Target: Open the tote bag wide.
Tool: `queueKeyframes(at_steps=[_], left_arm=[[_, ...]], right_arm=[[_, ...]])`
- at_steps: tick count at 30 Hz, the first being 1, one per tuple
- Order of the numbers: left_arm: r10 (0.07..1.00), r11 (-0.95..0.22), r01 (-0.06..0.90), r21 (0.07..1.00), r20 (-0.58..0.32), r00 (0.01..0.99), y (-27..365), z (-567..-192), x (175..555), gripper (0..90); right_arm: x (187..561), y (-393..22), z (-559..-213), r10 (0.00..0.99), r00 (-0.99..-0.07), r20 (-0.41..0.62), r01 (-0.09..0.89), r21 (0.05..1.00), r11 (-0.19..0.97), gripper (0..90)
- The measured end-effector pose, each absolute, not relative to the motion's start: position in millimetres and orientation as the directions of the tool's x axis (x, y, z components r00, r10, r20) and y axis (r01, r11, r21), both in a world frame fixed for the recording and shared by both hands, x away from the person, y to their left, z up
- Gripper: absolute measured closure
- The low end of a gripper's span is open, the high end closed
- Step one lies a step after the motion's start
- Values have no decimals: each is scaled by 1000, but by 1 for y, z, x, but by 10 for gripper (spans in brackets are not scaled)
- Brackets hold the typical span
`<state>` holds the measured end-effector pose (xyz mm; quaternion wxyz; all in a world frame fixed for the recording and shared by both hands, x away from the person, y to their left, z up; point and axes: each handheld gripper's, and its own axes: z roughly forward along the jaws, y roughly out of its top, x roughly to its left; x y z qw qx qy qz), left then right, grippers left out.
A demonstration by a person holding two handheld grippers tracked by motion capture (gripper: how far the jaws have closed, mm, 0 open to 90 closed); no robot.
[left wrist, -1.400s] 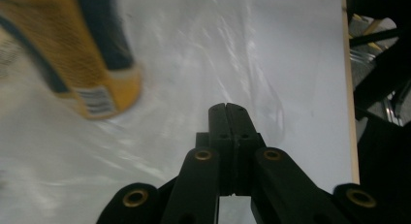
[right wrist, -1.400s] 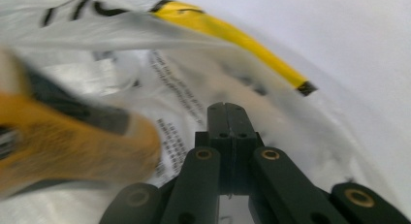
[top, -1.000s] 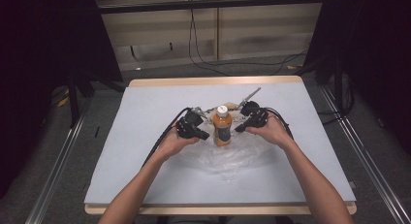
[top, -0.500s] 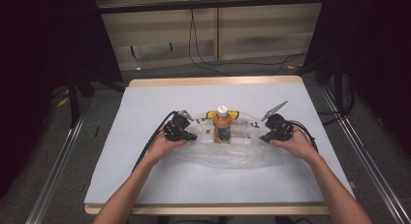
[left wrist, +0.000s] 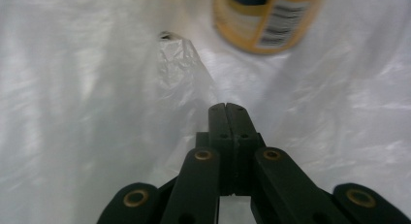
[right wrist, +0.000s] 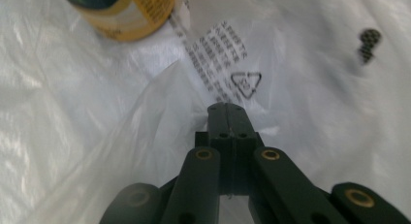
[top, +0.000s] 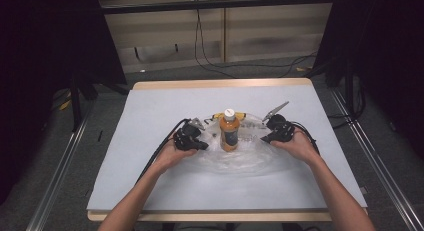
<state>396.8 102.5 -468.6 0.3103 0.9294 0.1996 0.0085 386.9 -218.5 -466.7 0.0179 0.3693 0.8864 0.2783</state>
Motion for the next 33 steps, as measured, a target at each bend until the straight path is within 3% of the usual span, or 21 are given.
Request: queueKeyframes(at_steps=[3,13,21,24,26,28,33], left_arm=[[346,-763,325,559,-71,935,100,-466,395,900],[381,-714,358,601,-95,920,106,-470,394,900],[393,-550,386,740,-179,902,123,-455,385,900],[393,-516,380,768,-182,901,131,-451,379,843],[403,-493,374,785,-175,898,135,-448,375,789],[401,-480,357,801,-162,902,138,-445,371,732],[399,-433,316,844,-135,907,142,-435,357,569]], right_arm=[[392,-214,-468,673,-716,187,653,522,549,900],[394,-208,-471,689,-705,171,643,563,519,900],[379,-216,-455,687,-704,180,596,676,434,900],[372,-220,-450,689,-701,185,580,710,399,892],[367,-222,-448,696,-695,182,569,731,377,749],[362,-225,-447,695,-695,184,554,753,355,715],[348,-228,-434,702,-692,171,502,812,298,503]])
